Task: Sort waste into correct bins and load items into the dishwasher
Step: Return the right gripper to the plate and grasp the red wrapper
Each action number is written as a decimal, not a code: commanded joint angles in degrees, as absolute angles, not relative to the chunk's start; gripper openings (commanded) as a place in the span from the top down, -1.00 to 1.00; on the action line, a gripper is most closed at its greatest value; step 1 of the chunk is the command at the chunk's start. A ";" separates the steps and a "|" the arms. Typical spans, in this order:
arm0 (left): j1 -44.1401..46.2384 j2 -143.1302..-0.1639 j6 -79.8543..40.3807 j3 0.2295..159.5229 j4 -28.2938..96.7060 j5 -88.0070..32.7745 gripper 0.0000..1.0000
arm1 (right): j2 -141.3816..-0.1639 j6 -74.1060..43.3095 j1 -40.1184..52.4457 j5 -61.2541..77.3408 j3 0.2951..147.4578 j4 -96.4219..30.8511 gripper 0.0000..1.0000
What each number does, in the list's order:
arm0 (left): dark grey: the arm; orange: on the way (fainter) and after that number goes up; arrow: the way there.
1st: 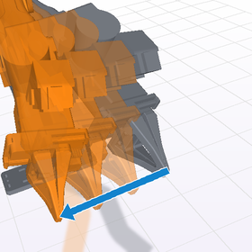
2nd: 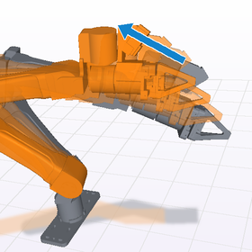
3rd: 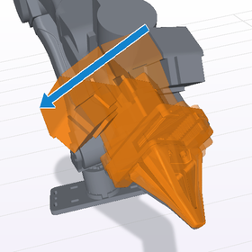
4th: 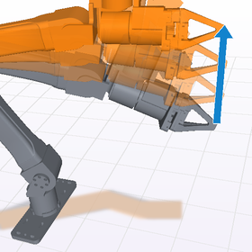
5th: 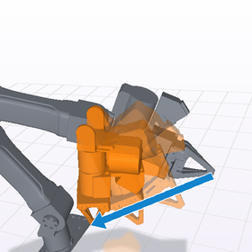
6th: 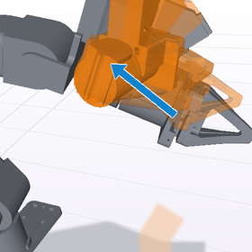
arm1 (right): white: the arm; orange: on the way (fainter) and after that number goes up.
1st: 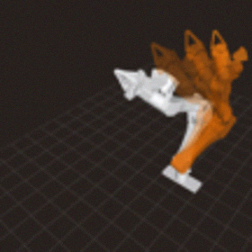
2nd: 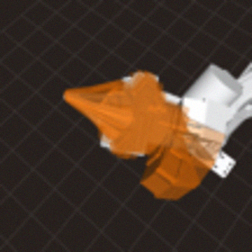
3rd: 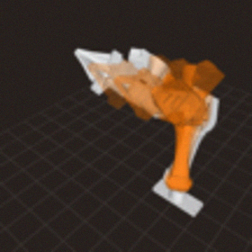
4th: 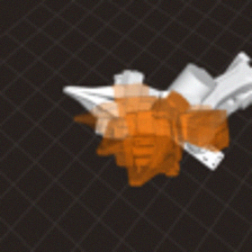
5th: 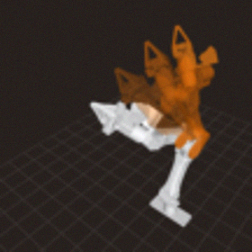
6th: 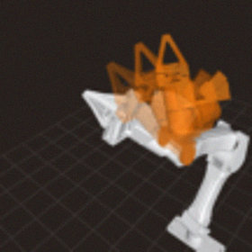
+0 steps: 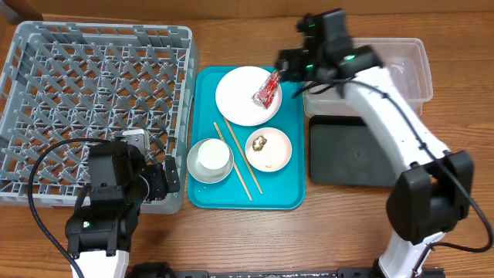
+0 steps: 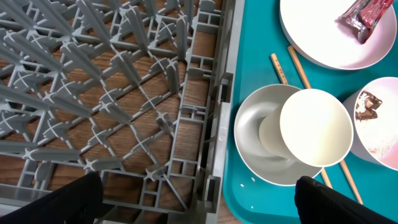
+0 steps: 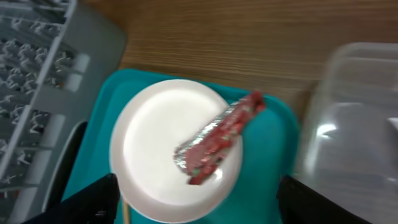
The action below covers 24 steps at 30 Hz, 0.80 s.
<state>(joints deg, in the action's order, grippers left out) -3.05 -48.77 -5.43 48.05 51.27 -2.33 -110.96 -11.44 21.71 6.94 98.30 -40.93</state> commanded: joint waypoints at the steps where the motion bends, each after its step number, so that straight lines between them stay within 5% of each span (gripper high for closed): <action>1: -3.27 -48.64 -4.93 49.45 51.13 -2.59 -1.00 | -113.54 -17.02 26.28 -3.36 98.67 -39.42 -0.65; 24: -3.27 -48.64 -4.93 49.45 51.18 -2.61 -1.00 | -129.27 -33.28 29.63 -3.92 98.65 -33.82 -0.42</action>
